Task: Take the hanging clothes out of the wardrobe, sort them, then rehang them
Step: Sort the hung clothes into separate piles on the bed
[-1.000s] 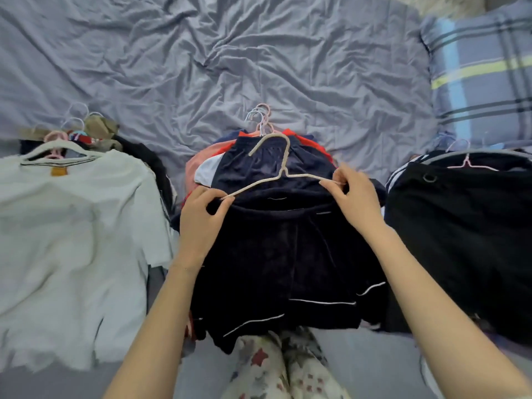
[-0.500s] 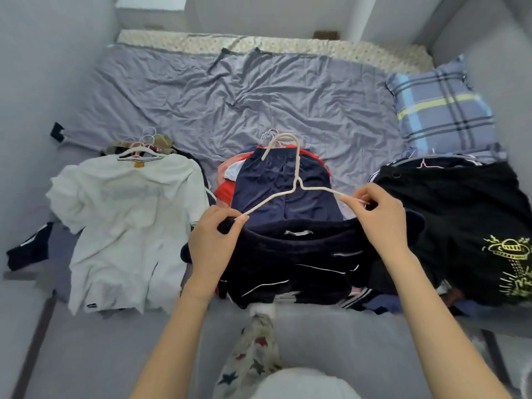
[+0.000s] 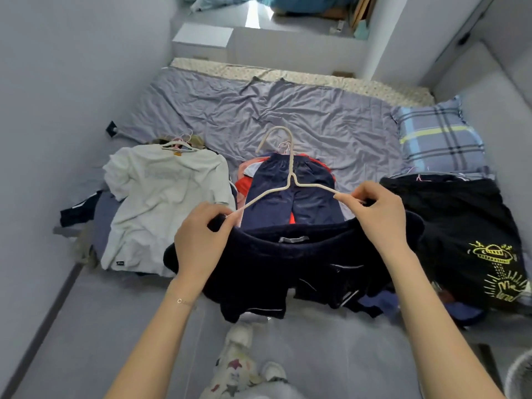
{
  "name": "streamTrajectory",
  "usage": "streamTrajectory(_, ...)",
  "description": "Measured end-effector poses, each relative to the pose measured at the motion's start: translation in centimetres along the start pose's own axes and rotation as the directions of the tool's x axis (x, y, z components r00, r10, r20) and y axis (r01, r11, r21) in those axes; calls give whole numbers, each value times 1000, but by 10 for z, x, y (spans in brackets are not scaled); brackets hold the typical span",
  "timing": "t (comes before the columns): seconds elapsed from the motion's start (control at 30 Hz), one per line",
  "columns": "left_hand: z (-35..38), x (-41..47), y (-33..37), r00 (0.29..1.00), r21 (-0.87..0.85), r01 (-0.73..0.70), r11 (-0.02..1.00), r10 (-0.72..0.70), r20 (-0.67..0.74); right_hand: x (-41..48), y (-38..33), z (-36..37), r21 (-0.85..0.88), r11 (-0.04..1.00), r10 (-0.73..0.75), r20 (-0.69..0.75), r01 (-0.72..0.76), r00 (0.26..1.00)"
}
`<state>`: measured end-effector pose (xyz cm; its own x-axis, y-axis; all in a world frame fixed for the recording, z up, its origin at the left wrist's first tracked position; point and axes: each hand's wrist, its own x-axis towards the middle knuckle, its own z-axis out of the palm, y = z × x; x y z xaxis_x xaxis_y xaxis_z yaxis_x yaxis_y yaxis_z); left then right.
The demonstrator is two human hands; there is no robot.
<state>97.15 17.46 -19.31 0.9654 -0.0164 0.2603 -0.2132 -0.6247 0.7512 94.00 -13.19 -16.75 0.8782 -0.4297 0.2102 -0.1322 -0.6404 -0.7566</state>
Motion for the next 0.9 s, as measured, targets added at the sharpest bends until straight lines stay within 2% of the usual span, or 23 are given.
streamTrajectory(0.2,-57,22,5,995,57,-73,996,76,-65,-6,-59,9,23,999,-27,-29,27,999)
streamTrajectory(0.37,-108,33,-18,988,52,-101,993,107,-114,-24,-106,37,12,998,-68,-67,69,995)
streamTrajectory(0.67,-224,54,-115,982,60,-88,994,97,-165,-56,-213,145,-23,993,-119,-25,119,993)
streamTrajectory(0.9,-290,105,-171,944,101,-81,992,109,-310,-47,-288,226,41,991,-129,6,129,992)
